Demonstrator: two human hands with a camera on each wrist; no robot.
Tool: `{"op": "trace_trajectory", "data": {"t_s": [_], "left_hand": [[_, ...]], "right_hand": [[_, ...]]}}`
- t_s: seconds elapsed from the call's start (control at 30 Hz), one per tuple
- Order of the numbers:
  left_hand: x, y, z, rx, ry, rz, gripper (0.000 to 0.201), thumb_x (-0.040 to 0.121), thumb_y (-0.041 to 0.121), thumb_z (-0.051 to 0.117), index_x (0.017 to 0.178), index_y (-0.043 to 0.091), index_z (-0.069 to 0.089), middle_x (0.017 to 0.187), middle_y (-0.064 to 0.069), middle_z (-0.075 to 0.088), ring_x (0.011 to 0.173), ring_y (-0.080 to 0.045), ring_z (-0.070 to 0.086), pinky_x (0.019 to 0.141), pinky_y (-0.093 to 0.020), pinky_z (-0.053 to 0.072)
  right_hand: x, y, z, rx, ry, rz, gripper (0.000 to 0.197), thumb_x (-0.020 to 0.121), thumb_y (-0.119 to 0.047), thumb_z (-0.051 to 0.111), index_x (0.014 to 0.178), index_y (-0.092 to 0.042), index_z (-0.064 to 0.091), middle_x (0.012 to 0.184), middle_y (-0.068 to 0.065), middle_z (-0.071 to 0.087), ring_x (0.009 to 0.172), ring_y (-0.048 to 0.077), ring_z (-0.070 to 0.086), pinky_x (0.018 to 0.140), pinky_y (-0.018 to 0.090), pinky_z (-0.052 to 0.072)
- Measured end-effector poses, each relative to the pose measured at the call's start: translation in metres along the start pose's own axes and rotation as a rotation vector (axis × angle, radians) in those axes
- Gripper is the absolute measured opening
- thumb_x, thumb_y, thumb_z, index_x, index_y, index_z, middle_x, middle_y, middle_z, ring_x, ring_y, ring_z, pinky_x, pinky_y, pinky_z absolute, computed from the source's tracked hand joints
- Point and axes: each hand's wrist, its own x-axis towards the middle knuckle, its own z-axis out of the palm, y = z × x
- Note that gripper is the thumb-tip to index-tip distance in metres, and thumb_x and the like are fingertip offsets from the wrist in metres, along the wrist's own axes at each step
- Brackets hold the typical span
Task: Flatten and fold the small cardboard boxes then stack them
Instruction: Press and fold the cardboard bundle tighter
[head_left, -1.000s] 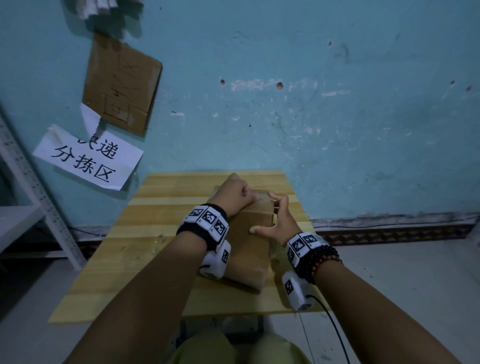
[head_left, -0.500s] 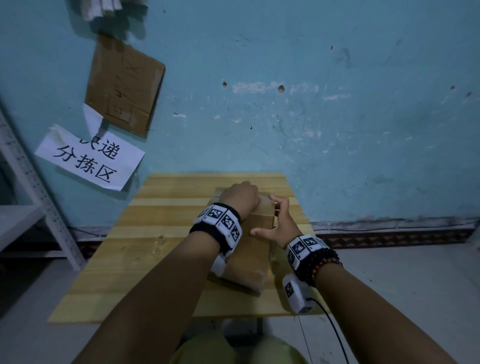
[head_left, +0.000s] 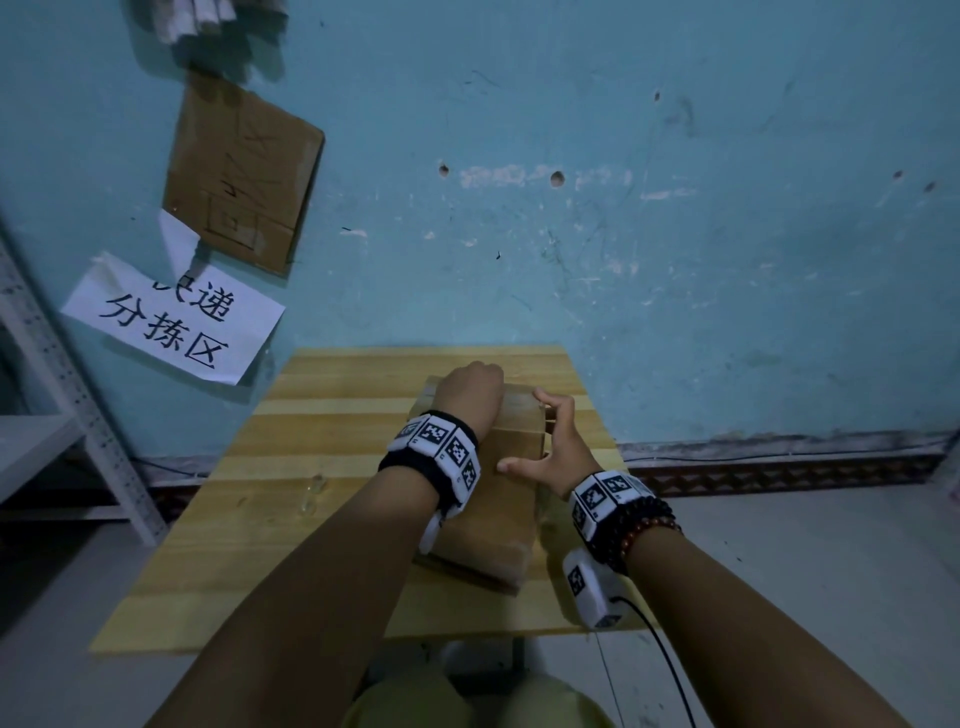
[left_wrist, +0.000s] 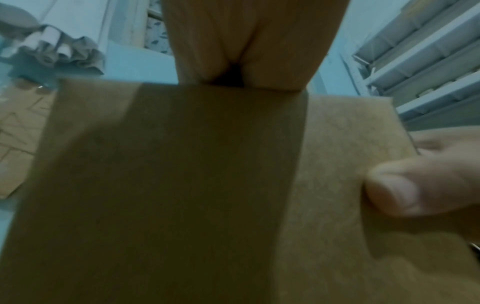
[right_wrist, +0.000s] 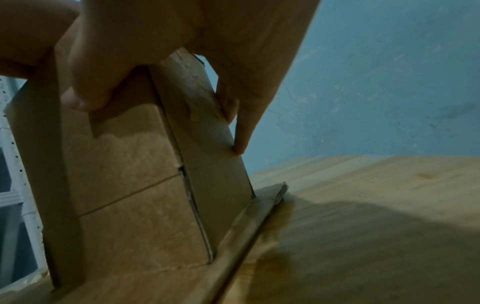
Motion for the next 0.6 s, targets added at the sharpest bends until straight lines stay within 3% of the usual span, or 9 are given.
{"op": "trace_trajectory", "data": {"t_s": [0.13, 0.2, 0.27, 0.33, 0.4, 0.5, 0.6], "left_hand": [[-0.003, -0.003, 0.0, 0.014, 0.014, 0.069, 0.033, 0.101, 0.024, 0.03, 0.122, 0.007, 0.05, 0.121, -0.014, 0.054, 0.108, -0.033, 0.055, 0.084, -0.038, 0.043], [-0.006, -0.004, 0.003, -0.027, 0.038, 0.116, 0.04, 0.101, 0.036, 0.025, 0.119, 0.012, 0.052, 0.117, -0.013, 0.054, 0.106, -0.031, 0.056, 0.082, -0.036, 0.042], [-0.009, -0.009, 0.006, -0.103, 0.057, 0.144, 0.042, 0.101, 0.037, 0.022, 0.117, 0.013, 0.053, 0.115, -0.012, 0.054, 0.104, -0.03, 0.055, 0.082, -0.036, 0.041], [-0.007, -0.015, 0.008, -0.201, 0.059, 0.149, 0.036, 0.101, 0.032, 0.027, 0.11, 0.011, 0.054, 0.112, -0.013, 0.054, 0.101, -0.03, 0.055, 0.081, -0.035, 0.041], [-0.006, -0.021, 0.008, -0.293, 0.048, 0.122, 0.032, 0.098, 0.03, 0.036, 0.103, 0.006, 0.056, 0.111, -0.014, 0.051, 0.099, -0.031, 0.054, 0.083, -0.035, 0.042], [-0.004, -0.022, 0.006, -0.382, 0.041, -0.005, 0.041, 0.092, 0.035, 0.051, 0.104, -0.003, 0.058, 0.117, -0.015, 0.044, 0.099, -0.032, 0.054, 0.09, -0.039, 0.046], [-0.003, -0.015, 0.005, -0.27, 0.008, -0.04, 0.046, 0.094, 0.039, 0.045, 0.115, -0.001, 0.054, 0.126, -0.016, 0.04, 0.107, -0.032, 0.052, 0.09, -0.036, 0.043]], "right_hand": [[0.0, 0.001, 0.0, -0.001, 0.003, 0.007, 0.098, 0.064, -0.019, 0.084, 0.137, -0.013, 0.02, 0.144, 0.007, 0.032, 0.129, 0.016, 0.038, 0.105, 0.027, 0.036], [0.0, 0.001, 0.0, 0.014, 0.002, 0.023, 0.098, 0.063, -0.02, 0.085, 0.137, -0.015, 0.02, 0.142, 0.009, 0.034, 0.128, 0.02, 0.04, 0.105, 0.034, 0.04], [0.001, 0.002, 0.0, 0.008, 0.003, 0.022, 0.099, 0.062, -0.021, 0.085, 0.137, -0.015, 0.02, 0.143, 0.01, 0.035, 0.13, 0.022, 0.04, 0.107, 0.037, 0.039], [0.0, 0.002, 0.0, -0.007, 0.0, 0.005, 0.097, 0.064, -0.021, 0.084, 0.137, -0.013, 0.02, 0.144, 0.009, 0.032, 0.131, 0.021, 0.037, 0.107, 0.029, 0.036], [0.0, 0.001, 0.0, -0.009, 0.002, -0.002, 0.096, 0.065, -0.02, 0.083, 0.137, -0.013, 0.02, 0.145, 0.009, 0.031, 0.132, 0.02, 0.036, 0.106, 0.028, 0.035], [0.0, 0.0, 0.001, 0.0, -0.001, 0.006, 0.096, 0.065, -0.02, 0.083, 0.137, -0.014, 0.02, 0.145, 0.01, 0.031, 0.132, 0.022, 0.036, 0.109, 0.035, 0.036], [0.0, 0.0, 0.001, -0.001, 0.004, -0.001, 0.096, 0.065, -0.02, 0.083, 0.137, -0.014, 0.021, 0.146, 0.01, 0.031, 0.133, 0.021, 0.035, 0.109, 0.034, 0.036]]}}
